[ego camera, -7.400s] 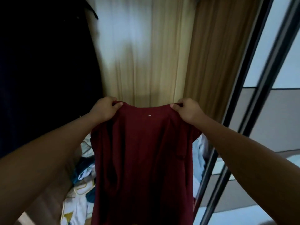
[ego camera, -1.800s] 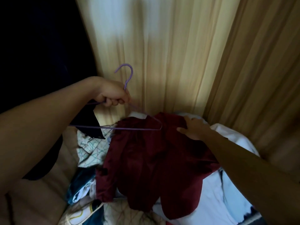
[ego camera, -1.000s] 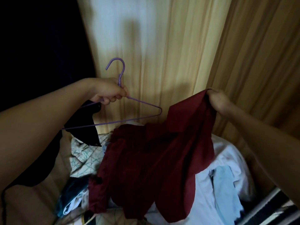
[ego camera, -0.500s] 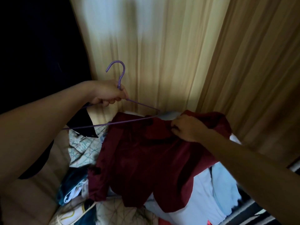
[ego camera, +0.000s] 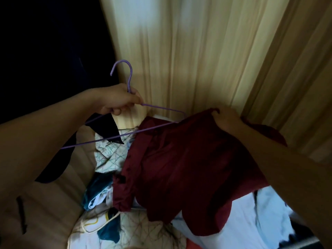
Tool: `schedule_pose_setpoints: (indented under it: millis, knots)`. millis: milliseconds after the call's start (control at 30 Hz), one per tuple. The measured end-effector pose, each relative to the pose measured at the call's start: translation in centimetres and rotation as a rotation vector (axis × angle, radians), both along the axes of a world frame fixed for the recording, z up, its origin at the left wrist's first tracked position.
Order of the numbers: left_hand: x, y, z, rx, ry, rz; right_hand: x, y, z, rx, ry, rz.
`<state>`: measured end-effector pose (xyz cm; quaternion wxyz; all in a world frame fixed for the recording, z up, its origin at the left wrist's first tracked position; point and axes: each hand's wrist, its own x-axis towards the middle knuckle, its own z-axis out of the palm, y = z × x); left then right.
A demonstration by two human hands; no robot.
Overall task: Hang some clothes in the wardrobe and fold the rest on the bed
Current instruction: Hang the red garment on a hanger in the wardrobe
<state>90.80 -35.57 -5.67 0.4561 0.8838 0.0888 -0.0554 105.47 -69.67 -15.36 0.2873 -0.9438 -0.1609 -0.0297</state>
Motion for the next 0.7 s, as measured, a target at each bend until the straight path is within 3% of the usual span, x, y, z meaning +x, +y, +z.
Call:
schedule_pose_setpoints:
  millis: [67, 167, 233, 333, 500, 600, 633, 700]
  knots:
    - [0.1, 0.0, 0.1, -0.037, -0.025, 0.014, 0.0, -0.4, 2.0, 0.067, 0.191, 0.052]
    - [0.5, 0.0, 0.4, -0.096, -0.077, 0.058, -1.3, -1.2, 2.7, 0.084, 0.836, 0.170]
    - [0.9, -0.1, 0.4, -0.130, -0.069, 0.075, -1.5, -1.7, 1.9, 0.058, 1.053, 0.268]
    - [1.3, -0.6, -0.1, -0.120, -0.026, 0.055, -0.7, -2.2, 0.9, 0.147, 1.042, 0.240]
    - [2.4, -1.9, -0.8, -0.129, -0.007, 0.030, 1.5, -4.2, 0.8, 0.262, 1.199, 0.353]
    - [3.2, -2.7, -0.8, -0.169, 0.002, 0.013, 1.9, -4.6, 0.1, 0.308, 1.049, 0.156]
    - [3.4, -3.0, -0.8, -0.177, 0.004, 0.006, 1.8, -4.5, -0.3, 0.199, 0.883, 0.147]
    - [3.7, -3.5, -0.8, -0.186, 0.007, -0.007, 2.0, -4.4, -1.3, -0.294, 0.523, 0.184]
